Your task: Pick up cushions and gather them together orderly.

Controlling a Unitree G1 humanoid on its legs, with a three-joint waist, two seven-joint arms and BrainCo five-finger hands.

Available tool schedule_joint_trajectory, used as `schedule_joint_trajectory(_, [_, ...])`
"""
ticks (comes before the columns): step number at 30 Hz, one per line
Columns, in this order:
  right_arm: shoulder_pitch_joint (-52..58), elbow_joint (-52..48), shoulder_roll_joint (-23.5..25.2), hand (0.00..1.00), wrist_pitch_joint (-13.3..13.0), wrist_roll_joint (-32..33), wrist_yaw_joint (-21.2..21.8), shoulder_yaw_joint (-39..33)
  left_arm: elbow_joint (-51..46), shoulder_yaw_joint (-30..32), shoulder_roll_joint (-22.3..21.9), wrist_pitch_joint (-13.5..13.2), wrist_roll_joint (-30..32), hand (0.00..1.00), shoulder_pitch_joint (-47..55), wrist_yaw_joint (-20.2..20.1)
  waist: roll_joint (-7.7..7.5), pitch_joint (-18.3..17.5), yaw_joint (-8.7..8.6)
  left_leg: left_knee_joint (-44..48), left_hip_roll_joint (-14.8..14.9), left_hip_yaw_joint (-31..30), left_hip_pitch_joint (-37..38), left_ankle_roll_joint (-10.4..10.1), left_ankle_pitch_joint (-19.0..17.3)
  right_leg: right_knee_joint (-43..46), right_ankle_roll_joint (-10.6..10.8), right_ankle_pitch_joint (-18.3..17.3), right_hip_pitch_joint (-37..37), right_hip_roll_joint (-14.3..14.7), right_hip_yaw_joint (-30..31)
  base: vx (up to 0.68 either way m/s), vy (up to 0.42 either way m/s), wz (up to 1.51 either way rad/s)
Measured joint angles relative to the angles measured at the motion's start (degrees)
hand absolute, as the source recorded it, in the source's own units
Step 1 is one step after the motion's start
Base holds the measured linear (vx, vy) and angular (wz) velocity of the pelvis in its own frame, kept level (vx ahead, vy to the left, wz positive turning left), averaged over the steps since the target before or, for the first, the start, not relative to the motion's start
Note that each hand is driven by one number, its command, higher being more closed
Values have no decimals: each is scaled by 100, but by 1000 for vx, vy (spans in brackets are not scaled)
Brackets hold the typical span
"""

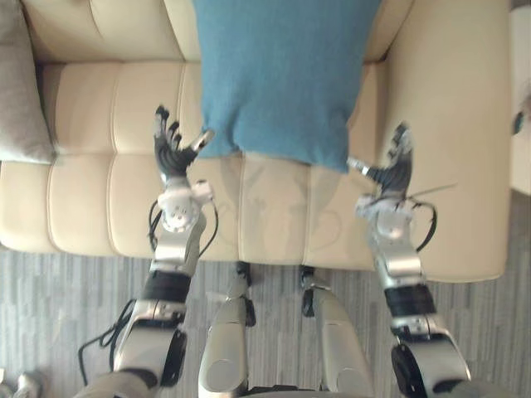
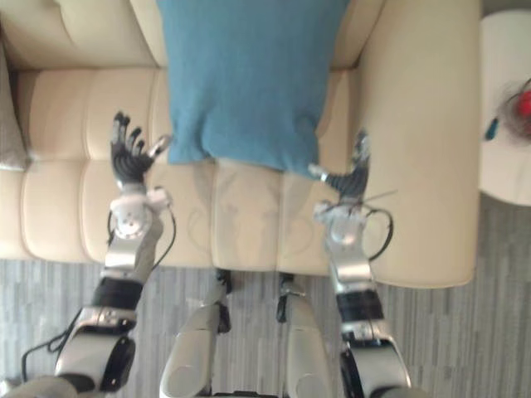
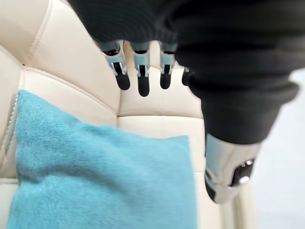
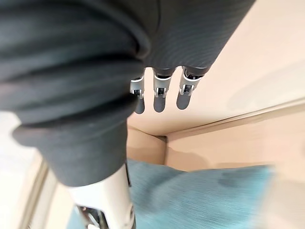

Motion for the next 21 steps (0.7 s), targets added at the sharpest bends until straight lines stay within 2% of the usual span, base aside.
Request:
schedule_joint_trajectory(4, [1205,138,319,0,-29,-155,624,-37,246,-79,-222,40,316,0,1310,-620,-65,-586,-37,-52,11,115,537,-14,-228,-388,36,-14,646,39,81,130,19,-14])
schedule_joint_trajectory(7, [1752,1206,622,0,-50,-395,958,-275,1248,23,-451,131,688,0,1924,-996,-49,-1168,-44,-186,0,196,1031,-65,-301,-749,59,23,1206,56,132,160,34,-10])
schedule_joint_trajectory(10, [1915,2005,705,0,-41,-548,1101,-488,2036,156,-544,199,939,0,2103,-1175,-29,-1361,-62,-290,-16,205,1341,-76,-316,-975,96,55,1580,61,124,122,22,0])
schedule_joint_trajectory(16, [2143,3588,855,0,-6,-574,1222,-1066,3536,914,-813,321,1368,0,2458,-1257,19,-1664,-82,-599,-58,271,1917,-77,-317,-1435,148,176,2173,73,158,47,21,-3])
schedule_joint_trajectory(21, [2326,4124,905,0,80,-501,1215,-1519,4047,1241,-891,438,1458,0,2690,-1277,80,-1893,-81,-808,-92,373,2141,-79,-312,-1600,223,213,2342,77,260,18,18,-10])
